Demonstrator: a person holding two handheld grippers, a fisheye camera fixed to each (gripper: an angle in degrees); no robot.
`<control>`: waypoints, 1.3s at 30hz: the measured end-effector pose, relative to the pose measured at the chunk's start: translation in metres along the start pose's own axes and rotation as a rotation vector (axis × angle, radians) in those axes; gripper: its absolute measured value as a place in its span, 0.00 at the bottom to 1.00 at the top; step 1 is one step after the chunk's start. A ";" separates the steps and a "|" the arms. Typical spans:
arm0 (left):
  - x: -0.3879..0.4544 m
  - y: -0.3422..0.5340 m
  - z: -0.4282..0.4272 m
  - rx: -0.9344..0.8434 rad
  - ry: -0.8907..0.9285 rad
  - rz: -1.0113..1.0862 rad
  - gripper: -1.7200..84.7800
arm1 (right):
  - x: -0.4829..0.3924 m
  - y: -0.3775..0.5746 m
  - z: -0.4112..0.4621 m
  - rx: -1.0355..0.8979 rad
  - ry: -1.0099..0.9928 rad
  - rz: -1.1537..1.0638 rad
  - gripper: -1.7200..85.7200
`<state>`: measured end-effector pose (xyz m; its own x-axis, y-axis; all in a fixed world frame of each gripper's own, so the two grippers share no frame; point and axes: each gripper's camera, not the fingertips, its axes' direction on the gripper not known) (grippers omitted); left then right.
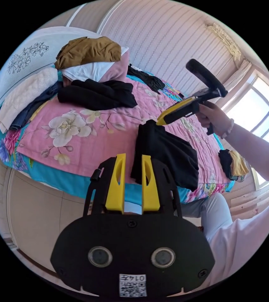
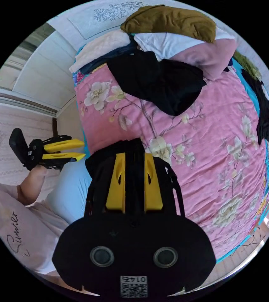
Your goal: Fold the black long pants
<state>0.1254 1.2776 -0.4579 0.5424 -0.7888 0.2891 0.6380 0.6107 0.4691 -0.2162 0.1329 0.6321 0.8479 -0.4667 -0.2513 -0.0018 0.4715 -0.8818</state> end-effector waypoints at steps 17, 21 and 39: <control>0.046 -0.015 0.067 0.022 0.148 -0.074 0.16 | 0.109 0.357 0.037 0.399 -0.399 0.785 0.18; 0.064 -0.029 0.058 -0.068 0.092 -0.006 0.17 | 0.104 0.385 0.027 0.391 -0.308 0.722 0.15; 0.164 -0.062 0.095 -0.135 -0.055 0.182 0.09 | 0.145 0.545 0.012 0.523 -0.687 0.781 0.10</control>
<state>0.1234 1.1037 -0.3599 0.6269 -0.6651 0.4058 0.6015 0.7442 0.2905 -0.0877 0.3309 0.1197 0.8217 0.5154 -0.2433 -0.5678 0.7776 -0.2700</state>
